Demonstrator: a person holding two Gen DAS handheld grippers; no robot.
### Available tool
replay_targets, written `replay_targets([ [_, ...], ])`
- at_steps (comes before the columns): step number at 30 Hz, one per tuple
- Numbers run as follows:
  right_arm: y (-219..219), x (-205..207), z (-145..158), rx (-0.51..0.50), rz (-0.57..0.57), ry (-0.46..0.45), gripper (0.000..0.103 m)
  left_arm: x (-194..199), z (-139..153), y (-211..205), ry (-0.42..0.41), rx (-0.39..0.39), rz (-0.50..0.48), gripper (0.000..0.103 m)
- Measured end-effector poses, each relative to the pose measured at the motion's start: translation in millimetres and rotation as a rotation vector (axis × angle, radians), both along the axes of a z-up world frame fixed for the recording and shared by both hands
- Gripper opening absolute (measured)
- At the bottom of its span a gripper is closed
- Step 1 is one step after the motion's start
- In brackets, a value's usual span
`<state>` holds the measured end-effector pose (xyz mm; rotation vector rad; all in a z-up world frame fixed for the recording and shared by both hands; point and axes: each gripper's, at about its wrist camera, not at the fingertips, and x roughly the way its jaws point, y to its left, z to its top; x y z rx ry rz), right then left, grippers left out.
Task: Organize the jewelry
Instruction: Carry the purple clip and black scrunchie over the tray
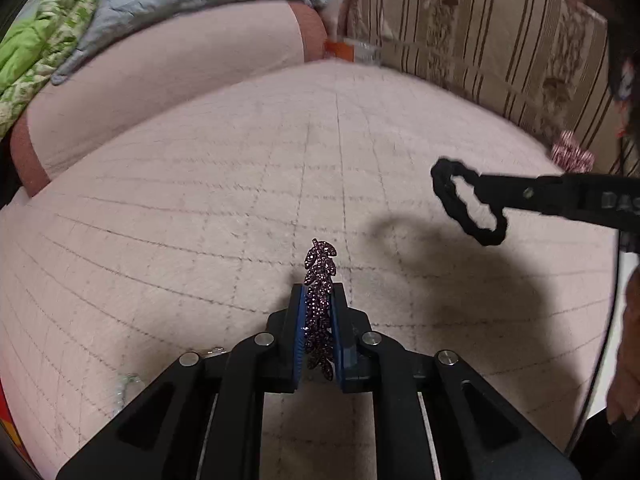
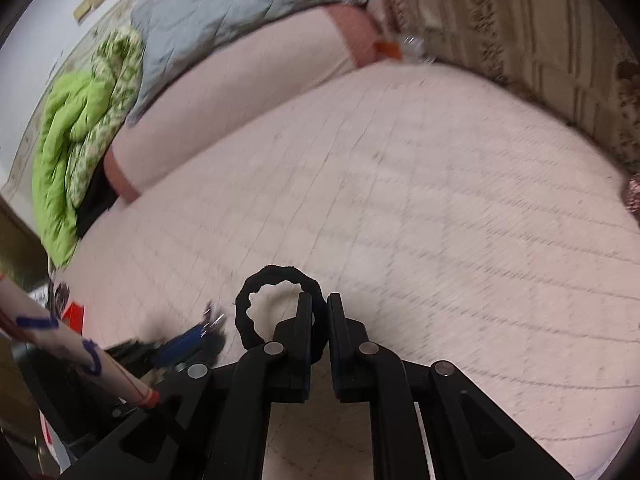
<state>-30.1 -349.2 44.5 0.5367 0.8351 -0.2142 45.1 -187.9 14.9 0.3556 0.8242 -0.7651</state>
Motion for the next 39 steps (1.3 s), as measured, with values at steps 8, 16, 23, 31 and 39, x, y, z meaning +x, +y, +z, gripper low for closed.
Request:
replay_targets([
  [8,9.8,3.9,10.8,0.0,0.02,-0.03,0.008,-18.1,36.6,31.2,-0.055,-0.082,0.04,0.011],
  [16,38.7,6.4,30.7,-0.008,0.085,-0.109,0.008,-34.0,70.6,83.1,-0.115,-0.151,0.12,0.011],
  [23,84.9,-2.7,62.0,-0.054,0.188,-0.246,0.008,-53.7,87.5,131.8,-0.133,-0.187,0.195,0.011],
  [31,127.0,1.3,63.0,-0.1,0.262,-0.234,0.008,-69.3,98.4,189.0,-0.157,-0.203,0.277,0.012],
  [39,175.5,-1.9,62.0,-0.094,0.347,-0.232,0.008,-81.3,99.9,248.4,-0.164,-0.203,0.374,0.012],
])
